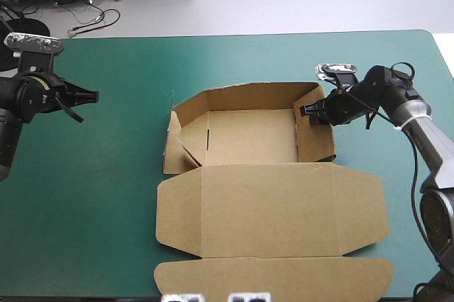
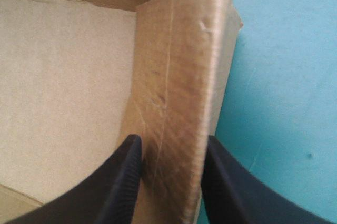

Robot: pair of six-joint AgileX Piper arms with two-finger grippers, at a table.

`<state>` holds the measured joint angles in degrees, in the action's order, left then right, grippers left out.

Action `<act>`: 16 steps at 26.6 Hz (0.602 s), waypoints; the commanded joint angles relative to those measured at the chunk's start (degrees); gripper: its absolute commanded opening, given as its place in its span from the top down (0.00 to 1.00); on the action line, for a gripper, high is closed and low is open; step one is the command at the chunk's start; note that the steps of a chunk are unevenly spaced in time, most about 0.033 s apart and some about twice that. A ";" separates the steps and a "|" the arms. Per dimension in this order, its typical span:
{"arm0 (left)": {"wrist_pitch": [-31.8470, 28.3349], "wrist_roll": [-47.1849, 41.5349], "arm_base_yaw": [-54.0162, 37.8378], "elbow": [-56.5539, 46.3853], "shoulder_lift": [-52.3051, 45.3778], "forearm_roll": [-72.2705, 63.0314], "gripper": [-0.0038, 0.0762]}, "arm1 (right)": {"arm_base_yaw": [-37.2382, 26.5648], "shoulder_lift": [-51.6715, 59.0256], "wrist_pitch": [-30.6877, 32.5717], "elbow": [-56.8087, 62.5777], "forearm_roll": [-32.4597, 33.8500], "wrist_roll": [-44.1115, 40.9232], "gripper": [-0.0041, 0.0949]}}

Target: Fold the box

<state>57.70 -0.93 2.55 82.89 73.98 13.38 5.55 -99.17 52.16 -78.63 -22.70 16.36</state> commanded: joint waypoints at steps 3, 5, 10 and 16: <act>-1.54 0.22 -0.11 1.85 0.48 -0.52 0.95 | 0.04 2.89 1.95 -8.31 0.22 -0.07 0.54; -1.54 0.22 -0.11 1.85 1.26 -0.52 0.95 | 0.04 3.46 4.35 -11.71 1.12 0.04 0.54; -1.55 0.93 -0.11 1.85 2.17 -0.30 0.95 | 0.04 5.80 13.73 -19.40 5.56 -2.36 0.57; -1.82 1.35 -0.11 1.85 2.29 -0.45 0.95 | 0.04 10.03 19.60 -21.59 9.21 -6.12 0.58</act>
<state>58.64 0.31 2.51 82.89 77.93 12.43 5.55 -93.35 71.05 -99.12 -12.99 10.81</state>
